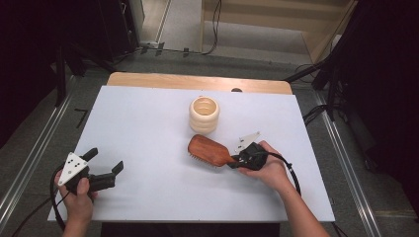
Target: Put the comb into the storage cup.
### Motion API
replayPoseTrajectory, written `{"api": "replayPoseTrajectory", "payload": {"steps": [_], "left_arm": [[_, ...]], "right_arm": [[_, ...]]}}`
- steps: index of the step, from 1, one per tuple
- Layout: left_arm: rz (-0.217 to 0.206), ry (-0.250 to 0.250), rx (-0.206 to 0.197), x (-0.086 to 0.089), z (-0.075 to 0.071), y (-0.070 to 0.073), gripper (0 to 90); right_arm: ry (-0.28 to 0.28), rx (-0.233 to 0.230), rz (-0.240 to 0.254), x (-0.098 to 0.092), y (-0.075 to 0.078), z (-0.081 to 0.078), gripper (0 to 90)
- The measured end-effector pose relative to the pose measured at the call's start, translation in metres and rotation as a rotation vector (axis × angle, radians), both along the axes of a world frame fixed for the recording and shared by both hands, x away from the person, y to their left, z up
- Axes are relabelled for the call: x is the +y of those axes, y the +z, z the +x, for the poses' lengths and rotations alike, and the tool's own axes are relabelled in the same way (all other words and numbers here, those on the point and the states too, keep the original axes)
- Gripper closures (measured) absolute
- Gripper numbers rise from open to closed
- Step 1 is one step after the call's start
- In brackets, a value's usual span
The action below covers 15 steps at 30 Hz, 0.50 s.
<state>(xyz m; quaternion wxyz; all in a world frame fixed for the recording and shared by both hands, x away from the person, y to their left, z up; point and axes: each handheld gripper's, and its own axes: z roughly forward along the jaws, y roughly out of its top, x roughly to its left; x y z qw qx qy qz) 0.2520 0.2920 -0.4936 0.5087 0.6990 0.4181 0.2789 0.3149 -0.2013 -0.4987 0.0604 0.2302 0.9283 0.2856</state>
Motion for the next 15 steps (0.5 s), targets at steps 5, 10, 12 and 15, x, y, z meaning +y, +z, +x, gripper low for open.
{"api": "replayPoseTrajectory", "payload": {"steps": [5,10,12,15], "left_arm": [[0.015,-0.007,-0.001,-0.0025,0.0008,-0.0001,0.0],[0.042,-0.001,-0.005,-0.0052,-0.0006,0.0007,0.0],[0.055,-0.004,-0.005,-0.0066,-0.0011,0.0010,0.0],[0.066,-0.009,-0.012,-0.0091,-0.0015,0.0017,0.0]], "right_arm": [[-0.019,-0.017,0.027,-0.0008,-0.0005,-0.0025,70.5],[-0.030,-0.032,0.071,-0.0006,0.0013,-0.0054,70.5],[-0.030,-0.034,0.078,-0.0008,0.0014,-0.0061,70.5],[-0.034,-0.043,0.102,-0.0014,0.0009,-0.0083,70.5]]}}
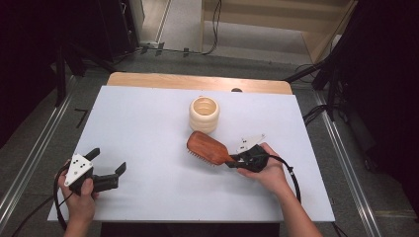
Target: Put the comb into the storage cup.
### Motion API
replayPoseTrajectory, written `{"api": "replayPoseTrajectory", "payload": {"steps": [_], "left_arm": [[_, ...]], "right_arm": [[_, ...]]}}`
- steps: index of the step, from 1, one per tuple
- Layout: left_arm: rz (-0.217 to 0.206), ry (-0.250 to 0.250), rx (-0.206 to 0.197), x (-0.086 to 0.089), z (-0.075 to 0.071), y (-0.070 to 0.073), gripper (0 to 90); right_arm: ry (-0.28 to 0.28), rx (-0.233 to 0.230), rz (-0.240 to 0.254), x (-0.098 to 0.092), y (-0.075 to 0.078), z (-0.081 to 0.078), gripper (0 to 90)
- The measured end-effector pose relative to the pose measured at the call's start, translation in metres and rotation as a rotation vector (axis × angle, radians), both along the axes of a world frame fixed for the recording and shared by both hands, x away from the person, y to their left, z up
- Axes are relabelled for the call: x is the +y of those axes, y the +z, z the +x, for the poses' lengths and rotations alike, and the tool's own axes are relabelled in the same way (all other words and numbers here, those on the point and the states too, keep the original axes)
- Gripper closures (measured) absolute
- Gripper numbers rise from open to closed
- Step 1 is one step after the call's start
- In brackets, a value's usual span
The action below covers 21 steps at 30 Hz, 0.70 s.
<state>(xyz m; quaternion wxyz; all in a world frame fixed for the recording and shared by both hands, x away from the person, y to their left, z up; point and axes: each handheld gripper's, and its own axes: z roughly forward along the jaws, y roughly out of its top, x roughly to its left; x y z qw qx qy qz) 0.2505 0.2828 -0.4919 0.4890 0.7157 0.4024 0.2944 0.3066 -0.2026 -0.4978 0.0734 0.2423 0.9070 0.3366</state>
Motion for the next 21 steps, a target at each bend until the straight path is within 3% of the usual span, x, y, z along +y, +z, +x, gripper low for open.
{"api": "replayPoseTrajectory", "payload": {"steps": [6,15,18,21], "left_arm": [[0.027,-0.021,-0.009,-0.009,-0.002,0.005,0.0],[-0.040,-0.076,-0.014,-0.022,-0.003,0.015,0.0],[-0.024,-0.083,-0.014,-0.026,-0.003,0.016,0.0],[-0.040,-0.102,-0.006,-0.033,-0.003,0.016,0.0]], "right_arm": [[-0.004,-0.020,0.055,0.000,0.001,-0.006,70.5],[-0.016,-0.039,0.107,0.001,0.003,-0.012,70.5],[-0.013,-0.046,0.118,0.001,0.003,-0.015,70.5],[-0.021,-0.061,0.136,0.000,0.004,-0.017,70.5]]}}
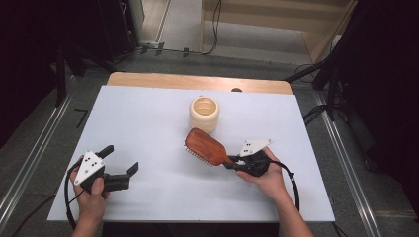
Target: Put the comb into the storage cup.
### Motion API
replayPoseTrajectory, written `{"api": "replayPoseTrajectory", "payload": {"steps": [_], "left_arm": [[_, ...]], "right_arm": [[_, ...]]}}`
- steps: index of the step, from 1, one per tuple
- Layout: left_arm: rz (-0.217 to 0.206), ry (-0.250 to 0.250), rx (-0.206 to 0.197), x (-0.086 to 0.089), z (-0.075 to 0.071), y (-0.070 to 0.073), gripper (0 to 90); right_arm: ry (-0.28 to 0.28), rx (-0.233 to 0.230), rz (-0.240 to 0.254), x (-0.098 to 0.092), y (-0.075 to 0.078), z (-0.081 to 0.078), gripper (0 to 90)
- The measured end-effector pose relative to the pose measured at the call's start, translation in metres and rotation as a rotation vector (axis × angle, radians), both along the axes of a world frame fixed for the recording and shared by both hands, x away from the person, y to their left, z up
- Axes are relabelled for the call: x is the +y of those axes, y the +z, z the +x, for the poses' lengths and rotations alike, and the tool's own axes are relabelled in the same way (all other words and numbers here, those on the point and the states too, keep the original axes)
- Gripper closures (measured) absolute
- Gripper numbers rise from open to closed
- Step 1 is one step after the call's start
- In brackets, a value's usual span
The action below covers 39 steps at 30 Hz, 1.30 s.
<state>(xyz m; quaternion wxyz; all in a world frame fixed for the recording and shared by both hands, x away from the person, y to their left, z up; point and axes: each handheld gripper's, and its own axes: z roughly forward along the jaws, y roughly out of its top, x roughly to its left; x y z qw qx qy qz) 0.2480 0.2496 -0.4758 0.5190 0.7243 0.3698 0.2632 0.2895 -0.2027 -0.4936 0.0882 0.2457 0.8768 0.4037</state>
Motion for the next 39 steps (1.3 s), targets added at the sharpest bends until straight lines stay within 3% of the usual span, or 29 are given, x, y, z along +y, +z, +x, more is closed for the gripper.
{"api": "replayPoseTrajectory", "payload": {"steps": [14,15,26,30,33,39], "left_arm": [[-0.044,-0.123,-0.008,-0.051,0.000,0.016,0.0],[-0.062,-0.144,-0.006,-0.057,0.001,0.018,0.0],[-0.098,-0.203,-0.015,-0.082,0.006,0.037,0.0],[-0.084,-0.222,-0.018,-0.091,0.009,0.044,0.0],[-0.099,-0.244,-0.026,-0.099,0.009,0.050,0.0],[-0.115,-0.260,-0.017,-0.109,0.009,0.054,0.0]], "right_arm": [[-0.025,-0.054,0.078,0.000,0.009,-0.012,70.4],[-0.027,-0.056,0.085,0.000,0.010,-0.014,70.4],[-0.044,-0.085,0.151,-0.001,0.016,-0.020,70.4],[-0.055,-0.094,0.164,-0.001,0.018,-0.022,70.4],[-0.064,-0.110,0.174,0.003,0.018,-0.024,70.4],[-0.075,-0.124,0.192,0.009,0.017,-0.027,70.4]]}}
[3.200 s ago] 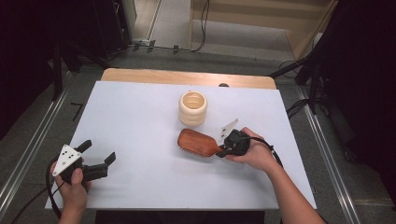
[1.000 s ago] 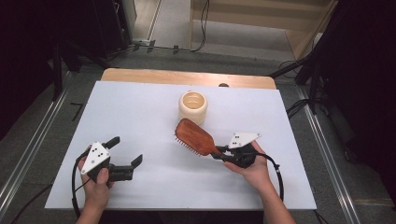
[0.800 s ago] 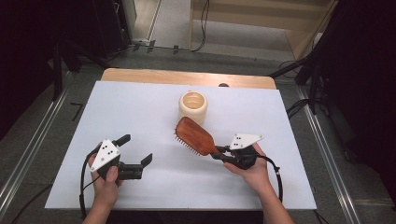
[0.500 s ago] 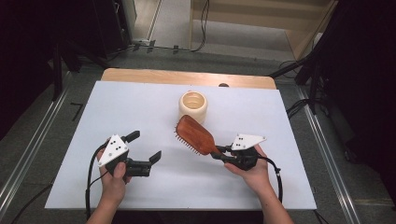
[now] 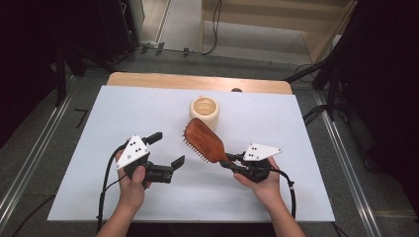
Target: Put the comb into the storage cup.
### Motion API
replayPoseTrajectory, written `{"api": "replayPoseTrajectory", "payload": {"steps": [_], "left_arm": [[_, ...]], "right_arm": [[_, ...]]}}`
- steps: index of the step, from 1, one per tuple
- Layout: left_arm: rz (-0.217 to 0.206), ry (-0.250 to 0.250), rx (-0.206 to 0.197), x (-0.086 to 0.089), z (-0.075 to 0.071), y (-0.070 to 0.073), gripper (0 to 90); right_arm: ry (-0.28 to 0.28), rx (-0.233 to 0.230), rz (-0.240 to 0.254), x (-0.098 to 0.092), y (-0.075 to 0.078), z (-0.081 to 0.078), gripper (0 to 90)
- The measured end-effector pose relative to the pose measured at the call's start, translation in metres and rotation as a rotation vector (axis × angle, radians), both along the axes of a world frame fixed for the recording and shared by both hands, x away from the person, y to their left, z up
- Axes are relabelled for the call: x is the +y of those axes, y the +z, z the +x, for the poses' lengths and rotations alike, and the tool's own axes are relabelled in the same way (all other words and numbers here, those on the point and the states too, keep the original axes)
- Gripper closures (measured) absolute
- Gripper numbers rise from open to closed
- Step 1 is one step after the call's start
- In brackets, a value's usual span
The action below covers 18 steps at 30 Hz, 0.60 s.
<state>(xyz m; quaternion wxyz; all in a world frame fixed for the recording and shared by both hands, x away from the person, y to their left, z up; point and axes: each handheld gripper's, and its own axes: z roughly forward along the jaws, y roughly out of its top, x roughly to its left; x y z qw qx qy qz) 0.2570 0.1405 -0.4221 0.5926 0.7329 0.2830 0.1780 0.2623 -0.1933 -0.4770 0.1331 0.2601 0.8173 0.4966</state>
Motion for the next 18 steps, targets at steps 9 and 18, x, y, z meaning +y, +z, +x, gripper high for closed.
{"api": "replayPoseTrajectory", "payload": {"steps": [9,18], "left_arm": [[-0.028,-0.016,0.036,-0.020,0.001,0.005,0.0],[-0.064,0.012,0.070,-0.037,0.004,0.005,0.0]], "right_arm": [[-0.021,-0.029,0.043,0.005,-0.001,-0.002,70.4],[-0.031,-0.067,0.080,0.011,0.000,-0.007,70.3]]}}
